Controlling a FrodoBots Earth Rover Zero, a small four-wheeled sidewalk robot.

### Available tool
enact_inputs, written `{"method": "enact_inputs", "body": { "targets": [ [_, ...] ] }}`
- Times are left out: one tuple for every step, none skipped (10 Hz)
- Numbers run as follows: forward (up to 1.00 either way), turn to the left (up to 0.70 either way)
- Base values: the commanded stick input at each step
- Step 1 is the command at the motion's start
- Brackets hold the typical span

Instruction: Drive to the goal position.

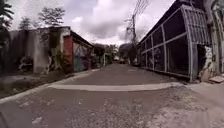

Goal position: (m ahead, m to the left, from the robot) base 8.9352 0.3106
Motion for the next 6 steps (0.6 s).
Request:
{"method": "enact_inputs", "body": {
  "targets": [
    [0.5, 0.0],
    [0.5, 0.0],
    [0.5, 0.0],
    [0.5, 0.0],
    [0.5, 0.0],
    [0.5, 0.0]
  ]
}}
